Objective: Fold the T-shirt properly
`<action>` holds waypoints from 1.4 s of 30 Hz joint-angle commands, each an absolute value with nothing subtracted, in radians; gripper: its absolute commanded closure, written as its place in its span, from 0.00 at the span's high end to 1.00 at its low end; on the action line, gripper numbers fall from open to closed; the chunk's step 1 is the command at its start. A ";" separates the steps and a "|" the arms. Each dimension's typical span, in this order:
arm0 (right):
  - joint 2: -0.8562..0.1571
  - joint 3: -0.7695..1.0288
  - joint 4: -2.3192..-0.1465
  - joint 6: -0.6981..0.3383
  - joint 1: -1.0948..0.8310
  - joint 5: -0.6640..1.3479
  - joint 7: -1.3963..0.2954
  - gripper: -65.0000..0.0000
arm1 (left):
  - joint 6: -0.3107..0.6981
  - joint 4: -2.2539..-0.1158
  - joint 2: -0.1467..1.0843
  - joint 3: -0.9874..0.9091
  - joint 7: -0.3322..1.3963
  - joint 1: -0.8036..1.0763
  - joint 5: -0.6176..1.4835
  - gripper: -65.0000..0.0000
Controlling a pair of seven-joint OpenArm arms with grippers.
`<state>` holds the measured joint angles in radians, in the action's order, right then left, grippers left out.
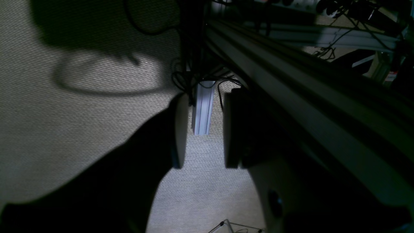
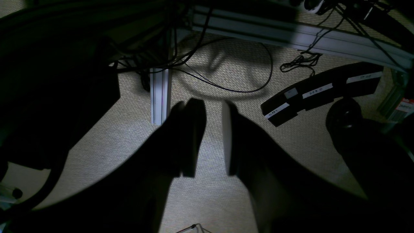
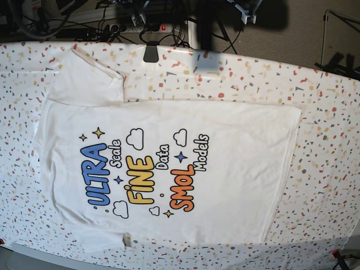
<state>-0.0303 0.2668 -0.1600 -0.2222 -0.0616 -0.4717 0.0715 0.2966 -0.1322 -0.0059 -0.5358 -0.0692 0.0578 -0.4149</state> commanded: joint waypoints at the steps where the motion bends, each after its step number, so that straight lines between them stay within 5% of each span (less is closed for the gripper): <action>1: -0.033 0.267 -0.165 -0.231 -0.064 -0.472 0.080 0.22 | 0.308 -0.135 -0.005 -0.534 -0.077 0.061 -0.419 0.29; 37: -0.060 0.266 -0.170 -0.247 -0.072 -0.395 0.098 0.22 | 0.308 -0.138 -0.002 -0.534 -0.159 0.067 -0.419 0.29; 42: -0.117 0.247 -0.212 -0.410 -0.111 -0.287 0.125 0.22 | 0.476 -0.222 0.003 -0.534 -0.178 0.093 -0.418 0.29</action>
